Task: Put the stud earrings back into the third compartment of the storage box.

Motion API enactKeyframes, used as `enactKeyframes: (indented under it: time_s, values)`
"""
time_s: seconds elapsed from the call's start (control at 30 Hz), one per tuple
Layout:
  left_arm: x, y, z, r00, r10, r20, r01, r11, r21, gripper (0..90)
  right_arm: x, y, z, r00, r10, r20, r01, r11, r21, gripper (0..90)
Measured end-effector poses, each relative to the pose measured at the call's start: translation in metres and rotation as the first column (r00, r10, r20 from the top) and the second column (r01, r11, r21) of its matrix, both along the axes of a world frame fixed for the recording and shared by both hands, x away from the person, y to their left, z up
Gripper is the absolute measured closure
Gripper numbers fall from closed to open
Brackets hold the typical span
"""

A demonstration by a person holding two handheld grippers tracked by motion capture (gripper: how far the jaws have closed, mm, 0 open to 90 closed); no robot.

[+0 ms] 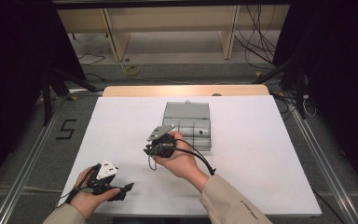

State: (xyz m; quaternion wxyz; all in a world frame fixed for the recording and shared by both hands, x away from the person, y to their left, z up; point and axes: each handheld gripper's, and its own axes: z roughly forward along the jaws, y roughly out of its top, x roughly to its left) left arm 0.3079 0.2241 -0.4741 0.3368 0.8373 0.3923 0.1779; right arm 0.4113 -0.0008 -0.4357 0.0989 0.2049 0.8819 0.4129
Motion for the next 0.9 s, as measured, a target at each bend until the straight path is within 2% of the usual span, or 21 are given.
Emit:
enactKeyframes:
  time_s: [0.43,0.9]
  values:
    - [0.0,-0.001,0.0,1.0,-0.002,0.001,0.002,1.0,0.001,18.1,0.0,-0.026,0.007,0.999,-0.04,0.021,0.04,0.9992,-0.005,80.4]
    - [0.0,-0.001,0.0,1.0,-0.001,0.001,0.001,1.0,0.0,18.2,0.01,-0.054,0.016,0.9927,-0.114,0.039,0.113,0.9934,0.017,80.3]
